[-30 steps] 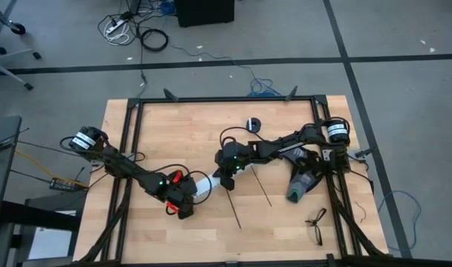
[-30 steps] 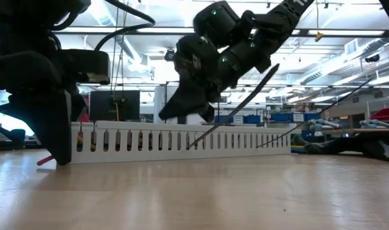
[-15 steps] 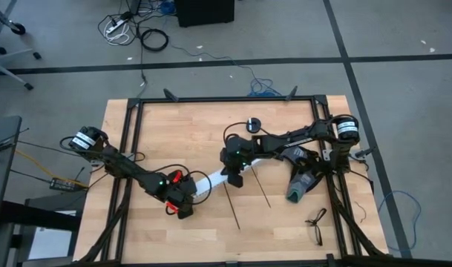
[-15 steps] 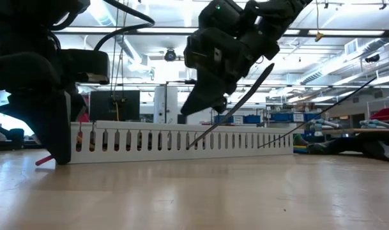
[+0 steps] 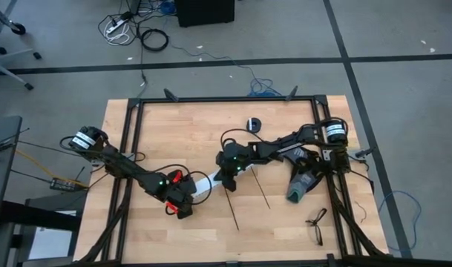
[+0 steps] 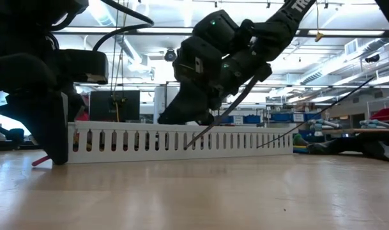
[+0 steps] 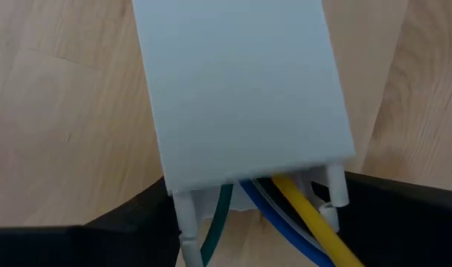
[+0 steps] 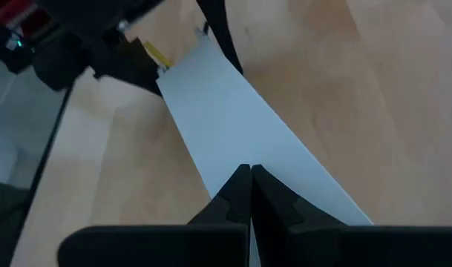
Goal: Ziptie cables
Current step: Close the white cable duct
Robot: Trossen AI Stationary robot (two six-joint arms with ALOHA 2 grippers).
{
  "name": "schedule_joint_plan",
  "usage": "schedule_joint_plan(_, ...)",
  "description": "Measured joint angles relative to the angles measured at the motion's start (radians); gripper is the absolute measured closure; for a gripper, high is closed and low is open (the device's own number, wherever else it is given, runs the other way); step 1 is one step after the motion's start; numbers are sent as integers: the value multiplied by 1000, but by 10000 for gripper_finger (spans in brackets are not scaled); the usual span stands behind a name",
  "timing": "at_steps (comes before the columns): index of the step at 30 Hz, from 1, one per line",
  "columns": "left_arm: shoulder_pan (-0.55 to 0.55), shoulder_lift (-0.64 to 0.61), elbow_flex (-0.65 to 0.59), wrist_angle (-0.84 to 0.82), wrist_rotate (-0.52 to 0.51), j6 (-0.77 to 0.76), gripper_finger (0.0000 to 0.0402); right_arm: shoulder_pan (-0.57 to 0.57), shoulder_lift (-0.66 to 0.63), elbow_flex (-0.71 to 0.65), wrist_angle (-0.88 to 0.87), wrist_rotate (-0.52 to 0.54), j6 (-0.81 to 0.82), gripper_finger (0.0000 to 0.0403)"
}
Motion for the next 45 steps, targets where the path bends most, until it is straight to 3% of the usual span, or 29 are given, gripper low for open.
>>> schedule_joint_plan(16, 0, 1, 0, 5, 2, 22, 152, 2, -34, -4, 24, 44, -15, 403)
schedule_joint_plan(22, 1, 1, 0, 5, 10, 22, 152, -31, -123, -5, -133, 26, -101, 403)
schedule_joint_plan(30, 1, 1, 0, 5, 13, 20, 152, -29, -119, -5, -300, 14, -166, 403)
schedule_joint_plan(40, 14, 1, -1, 9, 24, 38, 152, -1, -37, -5, -83, 5, -72, 403)
schedule_joint_plan(45, 19, 1, -1, 10, 25, 49, 152, 12, -21, -3, -85, 7, -59, 403)
